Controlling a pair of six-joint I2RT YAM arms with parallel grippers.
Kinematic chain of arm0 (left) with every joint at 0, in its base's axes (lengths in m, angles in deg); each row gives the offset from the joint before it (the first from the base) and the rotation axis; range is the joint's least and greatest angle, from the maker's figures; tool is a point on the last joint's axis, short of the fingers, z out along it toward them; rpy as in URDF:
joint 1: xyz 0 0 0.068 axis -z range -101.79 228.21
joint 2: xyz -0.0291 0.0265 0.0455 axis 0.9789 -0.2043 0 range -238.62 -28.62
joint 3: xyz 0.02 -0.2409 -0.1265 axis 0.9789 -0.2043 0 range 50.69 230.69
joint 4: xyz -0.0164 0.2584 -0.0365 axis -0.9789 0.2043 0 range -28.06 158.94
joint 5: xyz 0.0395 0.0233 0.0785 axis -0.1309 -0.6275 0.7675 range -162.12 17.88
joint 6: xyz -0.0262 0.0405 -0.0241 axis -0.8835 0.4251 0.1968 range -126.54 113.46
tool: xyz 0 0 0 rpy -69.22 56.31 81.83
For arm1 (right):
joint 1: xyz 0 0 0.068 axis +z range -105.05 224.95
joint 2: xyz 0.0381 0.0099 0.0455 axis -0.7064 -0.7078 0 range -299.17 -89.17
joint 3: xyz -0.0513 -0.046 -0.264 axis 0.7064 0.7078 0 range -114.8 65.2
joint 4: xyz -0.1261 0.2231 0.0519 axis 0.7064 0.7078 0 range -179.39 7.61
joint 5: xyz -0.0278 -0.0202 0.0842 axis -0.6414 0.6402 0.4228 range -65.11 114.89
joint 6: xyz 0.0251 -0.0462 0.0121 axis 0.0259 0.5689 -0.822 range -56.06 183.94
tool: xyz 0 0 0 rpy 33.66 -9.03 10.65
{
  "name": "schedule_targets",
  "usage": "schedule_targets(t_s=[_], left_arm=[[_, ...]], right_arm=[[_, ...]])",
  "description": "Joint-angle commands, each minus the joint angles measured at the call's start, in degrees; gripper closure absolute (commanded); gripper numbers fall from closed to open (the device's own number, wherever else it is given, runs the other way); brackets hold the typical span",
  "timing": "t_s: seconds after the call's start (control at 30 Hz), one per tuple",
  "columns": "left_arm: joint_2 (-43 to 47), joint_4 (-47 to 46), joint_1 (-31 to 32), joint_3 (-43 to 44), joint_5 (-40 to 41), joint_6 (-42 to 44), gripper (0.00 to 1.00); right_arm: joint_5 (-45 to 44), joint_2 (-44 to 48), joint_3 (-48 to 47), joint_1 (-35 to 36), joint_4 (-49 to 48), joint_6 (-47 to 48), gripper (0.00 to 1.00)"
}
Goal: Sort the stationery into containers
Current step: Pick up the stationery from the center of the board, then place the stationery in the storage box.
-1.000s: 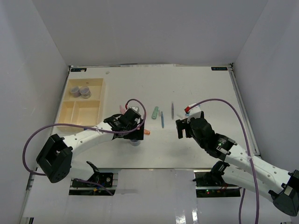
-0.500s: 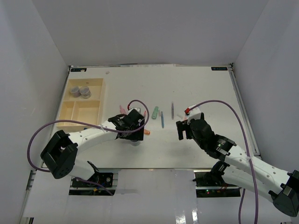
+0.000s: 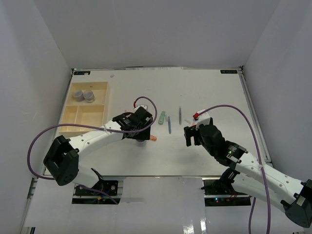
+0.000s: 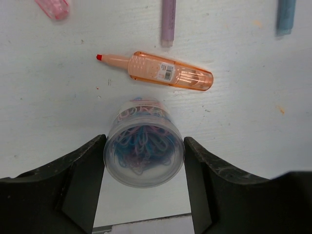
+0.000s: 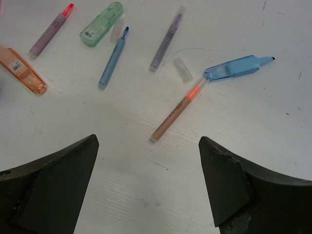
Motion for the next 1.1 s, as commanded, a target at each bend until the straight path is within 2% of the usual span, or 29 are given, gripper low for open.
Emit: schedule_targets(t_s=[0.0,0.07,0.2,0.27,0.3,0.5,0.63,0.77,1.07], left_arm=[[1.9,3.3,-3.6,7.0,4.7,2.1,0.52],[1.8,3.8,-7.1,11.0,4.4,4.4,0.52],[0.2,3.1,-21.2,18.2,3.6,11.7,0.52],[-1.6,2.0,-25.7,21.4,2.4,13.7,0.52],[-4.2,1.6,-29.7,25.0,1.1,14.4,0.52],[-15.4,-1.5,-41.0,36.5,-3.5,16.2,0.51],[-25.8,-1.4,-45.5,46.3,-4.6,15.8,0.49],[-32.0,-1.5,-49.1,51.2,-5.1,15.7,0.48],[-39.5,-1.6,-51.5,53.3,-6.0,15.5,0.39]], right_arm=[[1.0,1.1,0.2,-0.2,-3.1,0.0,0.1],[1.8,1.3,0.1,-0.1,-3.4,0.2,0.1],[3.6,1.5,0.1,-0.1,-3.4,0.1,0.1],[3.9,1.7,0.3,-0.1,-3.4,0.1,0.1],[4.1,2.0,0.4,-0.1,-3.4,0.1,0.1],[6.0,1.7,1.0,-0.1,-3.5,0.3,0.1],[6.9,1.7,1.4,-0.1,-3.8,0.7,0.1],[7.4,2.2,2.0,-0.1,-4.0,0.5,0.1],[7.4,1.8,3.0,-0.2,-3.9,0.0,0.1]])
